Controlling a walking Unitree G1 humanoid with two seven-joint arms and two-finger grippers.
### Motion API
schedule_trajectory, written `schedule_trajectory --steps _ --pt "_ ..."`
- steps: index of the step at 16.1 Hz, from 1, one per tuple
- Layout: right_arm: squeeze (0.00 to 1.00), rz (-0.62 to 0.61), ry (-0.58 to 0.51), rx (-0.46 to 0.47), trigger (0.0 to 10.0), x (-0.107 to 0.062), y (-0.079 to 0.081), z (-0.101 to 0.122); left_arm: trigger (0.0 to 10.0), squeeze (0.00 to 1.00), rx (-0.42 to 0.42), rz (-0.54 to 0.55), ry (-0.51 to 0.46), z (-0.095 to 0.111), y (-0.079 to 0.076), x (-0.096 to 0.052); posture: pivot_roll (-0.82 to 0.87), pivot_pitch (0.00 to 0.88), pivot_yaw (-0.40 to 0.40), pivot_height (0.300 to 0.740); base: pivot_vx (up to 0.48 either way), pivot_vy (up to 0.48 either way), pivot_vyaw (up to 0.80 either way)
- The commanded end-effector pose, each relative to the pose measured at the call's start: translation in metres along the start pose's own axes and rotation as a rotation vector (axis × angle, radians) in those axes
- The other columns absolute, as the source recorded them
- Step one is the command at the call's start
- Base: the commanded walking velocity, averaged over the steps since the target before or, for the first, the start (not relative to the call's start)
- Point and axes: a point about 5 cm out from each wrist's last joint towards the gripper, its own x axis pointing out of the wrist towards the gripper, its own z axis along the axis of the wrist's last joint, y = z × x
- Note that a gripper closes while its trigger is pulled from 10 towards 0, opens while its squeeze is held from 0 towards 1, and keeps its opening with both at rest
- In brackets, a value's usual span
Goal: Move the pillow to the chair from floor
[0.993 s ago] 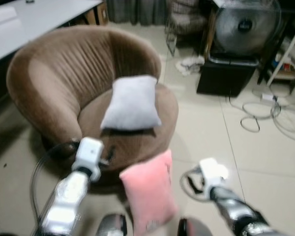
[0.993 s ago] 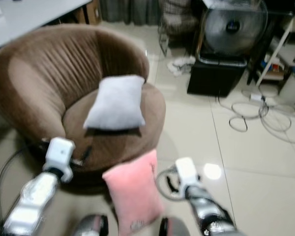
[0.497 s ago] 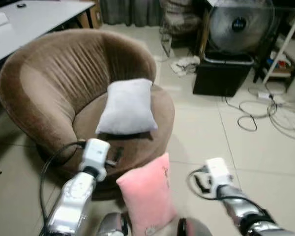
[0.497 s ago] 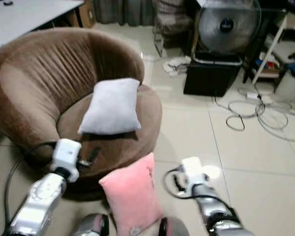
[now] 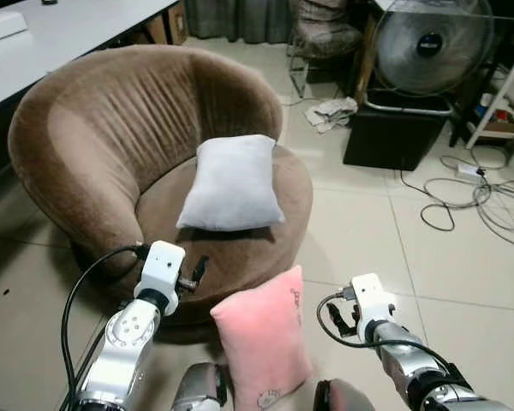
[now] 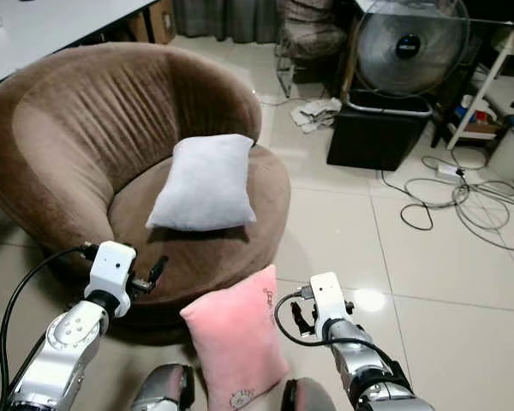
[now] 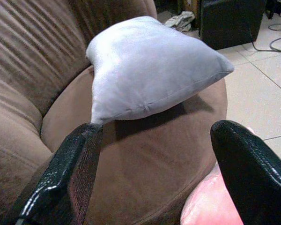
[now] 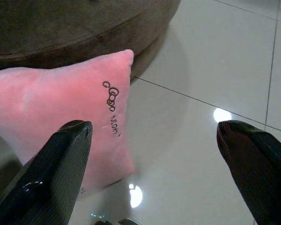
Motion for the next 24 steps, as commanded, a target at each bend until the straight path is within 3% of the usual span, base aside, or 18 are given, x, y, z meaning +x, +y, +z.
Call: schedule_trajectory --steps 1,8,21,24 --pt "0.00 -0.009 -0.013 0.010 10.0 0.001 -0.006 0.006 10.0 0.00 0.006 -0.004 -0.001 0.002 0.000 0.002 0.07 0.000 -0.006 0.629 0.000 0.000 0.00" --pt "0.00 0.002 -0.066 -0.008 10.0 0.003 -0.004 0.019 10.0 0.00 0.002 -0.007 -0.009 0.003 -0.002 0.007 0.06 0.000 -0.013 0.575 0.000 0.000 0.00" --pt "0.00 0.025 -0.100 -0.050 10.0 0.005 0.001 0.027 10.0 0.00 0.012 0.005 -0.001 0.003 0.002 0.011 0.06 0.000 -0.008 0.575 0.000 0.000 0.00" --pt "0.00 0.022 -0.060 -0.058 10.0 0.005 0.011 0.016 10.0 0.00 0.015 -0.003 -0.003 0.003 0.003 0.011 0.07 0.000 -0.005 0.575 0.264 0.000 0.79"
